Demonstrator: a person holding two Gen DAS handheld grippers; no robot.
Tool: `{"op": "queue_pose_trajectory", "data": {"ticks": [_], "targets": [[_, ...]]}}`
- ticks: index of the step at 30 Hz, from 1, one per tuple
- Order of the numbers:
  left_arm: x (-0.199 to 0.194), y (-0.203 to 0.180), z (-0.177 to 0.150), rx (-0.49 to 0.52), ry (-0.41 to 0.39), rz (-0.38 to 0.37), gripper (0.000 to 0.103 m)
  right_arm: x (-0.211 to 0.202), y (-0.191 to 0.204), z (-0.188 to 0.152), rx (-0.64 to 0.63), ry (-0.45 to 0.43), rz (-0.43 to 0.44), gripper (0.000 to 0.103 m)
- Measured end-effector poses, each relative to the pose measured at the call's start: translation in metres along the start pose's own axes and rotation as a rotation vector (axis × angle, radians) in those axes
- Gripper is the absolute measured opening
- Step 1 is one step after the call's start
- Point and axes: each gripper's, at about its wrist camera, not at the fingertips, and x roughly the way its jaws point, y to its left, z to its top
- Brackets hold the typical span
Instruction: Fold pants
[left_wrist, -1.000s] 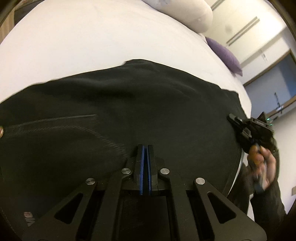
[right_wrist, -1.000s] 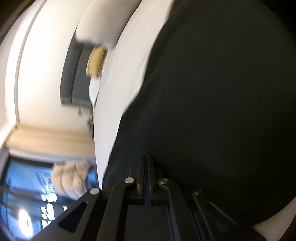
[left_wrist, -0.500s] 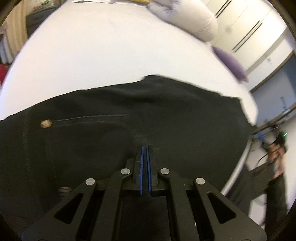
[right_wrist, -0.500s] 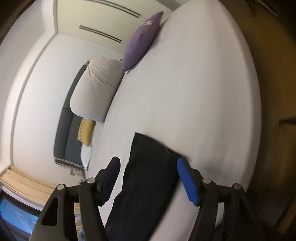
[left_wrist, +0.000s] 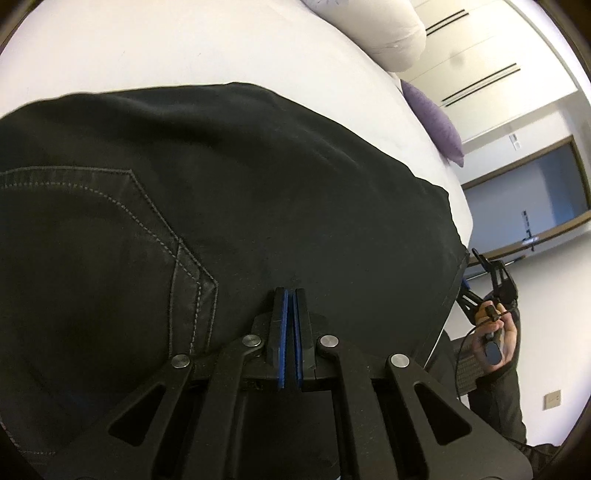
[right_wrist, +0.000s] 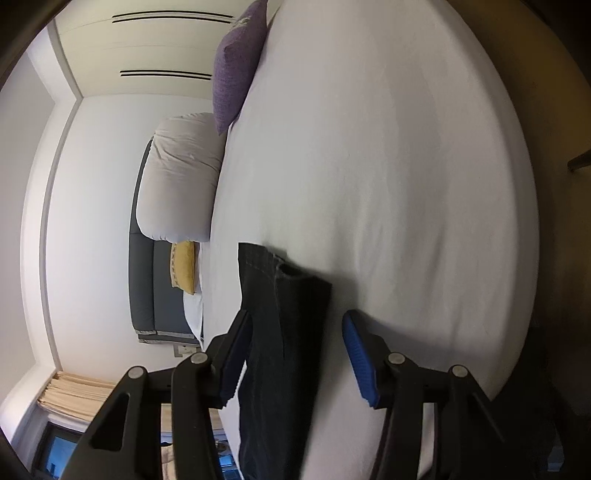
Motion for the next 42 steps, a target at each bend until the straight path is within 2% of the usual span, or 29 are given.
{"op": "queue_pose_trajectory", "data": {"ticks": [2, 9, 10, 11, 13, 21, 30, 33, 35, 37, 39, 42], "targets": [[0.007, -0.002, -0.001, 0.013, 0.006, 0.018, 0.002, 0.004, 0.003, 0.003, -0.004, 0.008, 0.005, 0.046], [0.013, -0.005, -0.009, 0.028, 0.009, 0.036, 0.002, 0.02, 0.009, 0.008, -0.001, 0.032, 0.024, 0.039], [0.012, -0.004, -0.01, 0.028, 0.008, 0.035, 0.002, 0.021, 0.007, 0.009, 0.008, 0.032, 0.022, 0.033], [0.011, -0.002, -0.012, 0.029, 0.006, 0.034, 0.002, 0.023, 0.003, 0.014, 0.02, 0.031, 0.018, 0.023], [0.011, -0.002, -0.009, 0.028, 0.005, 0.032, 0.002, 0.025, 0.0, 0.017, 0.025, 0.029, 0.009, 0.015], [0.01, -0.001, -0.01, 0.023, 0.007, 0.03, 0.002, 0.019, -0.01, 0.026, 0.028, 0.031, 0.056, 0.011], [0.008, 0.0, -0.008, 0.02, 0.008, 0.029, 0.002, 0.012, 0.019, 0.022, -0.124, 0.0, -0.051, 0.011], [0.012, -0.001, -0.009, 0.015, 0.006, 0.025, 0.002, 0.014, 0.049, 0.006, -0.259, 0.019, -0.094, 0.011], [0.013, -0.001, -0.009, 0.009, 0.005, 0.021, 0.002, 0.02, 0.083, -0.022, -0.428, 0.067, -0.124, 0.011], [0.013, 0.002, -0.01, -0.004, 0.001, 0.013, 0.002, 0.03, 0.115, -0.064, -0.626, 0.134, -0.167, 0.011], [0.011, 0.005, -0.008, -0.017, -0.003, 0.006, 0.002, 0.042, 0.14, -0.12, -0.844, 0.212, -0.219, 0.011], [0.008, 0.009, -0.008, -0.042, -0.006, -0.006, 0.002, 0.068, 0.153, -0.206, -1.172, 0.312, -0.361, 0.011]]}}
